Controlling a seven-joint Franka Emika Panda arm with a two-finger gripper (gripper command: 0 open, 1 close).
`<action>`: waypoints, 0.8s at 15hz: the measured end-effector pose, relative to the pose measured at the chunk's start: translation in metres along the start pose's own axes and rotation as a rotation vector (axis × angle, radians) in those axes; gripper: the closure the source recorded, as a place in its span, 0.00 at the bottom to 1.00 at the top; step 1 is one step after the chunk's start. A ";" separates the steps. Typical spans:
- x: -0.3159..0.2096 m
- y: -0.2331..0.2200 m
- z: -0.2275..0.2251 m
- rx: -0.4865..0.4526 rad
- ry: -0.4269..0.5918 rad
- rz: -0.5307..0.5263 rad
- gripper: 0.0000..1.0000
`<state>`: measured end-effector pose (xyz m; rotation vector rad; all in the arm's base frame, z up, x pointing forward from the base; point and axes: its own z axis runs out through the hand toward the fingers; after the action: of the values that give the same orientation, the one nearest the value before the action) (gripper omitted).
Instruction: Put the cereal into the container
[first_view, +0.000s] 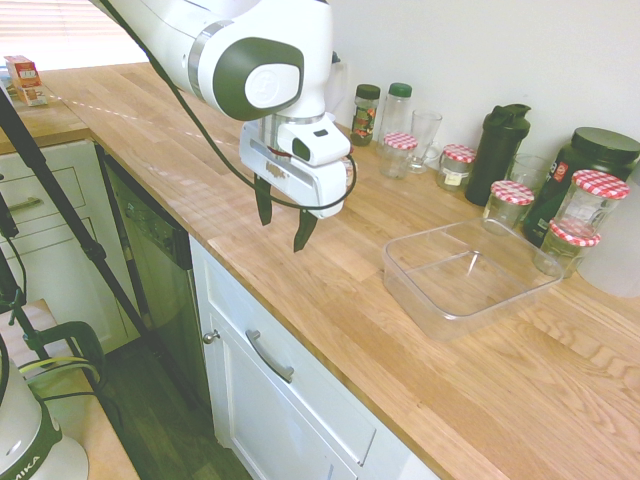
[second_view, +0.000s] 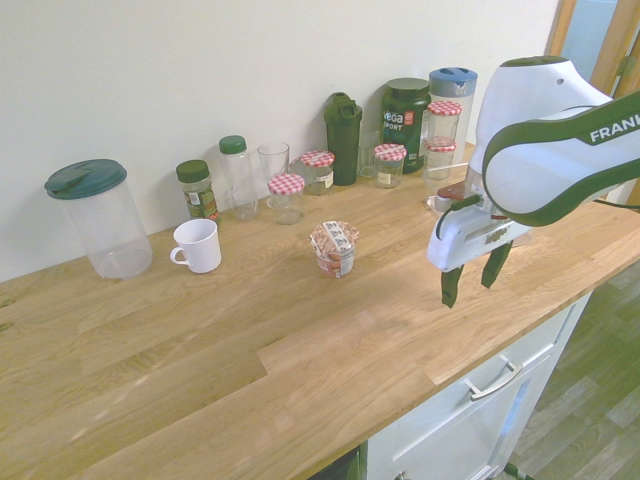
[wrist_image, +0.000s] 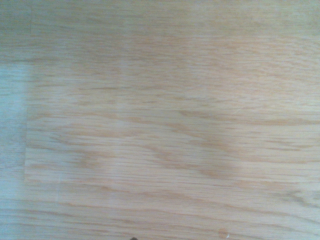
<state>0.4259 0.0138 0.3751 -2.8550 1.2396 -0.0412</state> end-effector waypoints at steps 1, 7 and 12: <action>0.000 0.000 0.001 -0.001 -0.001 0.003 0.00; -0.010 -0.040 -0.004 0.085 0.091 -0.027 0.00; 0.004 -0.109 0.009 0.177 0.215 -0.045 0.00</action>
<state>0.5086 0.0858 0.3703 -2.7804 1.1378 -0.4469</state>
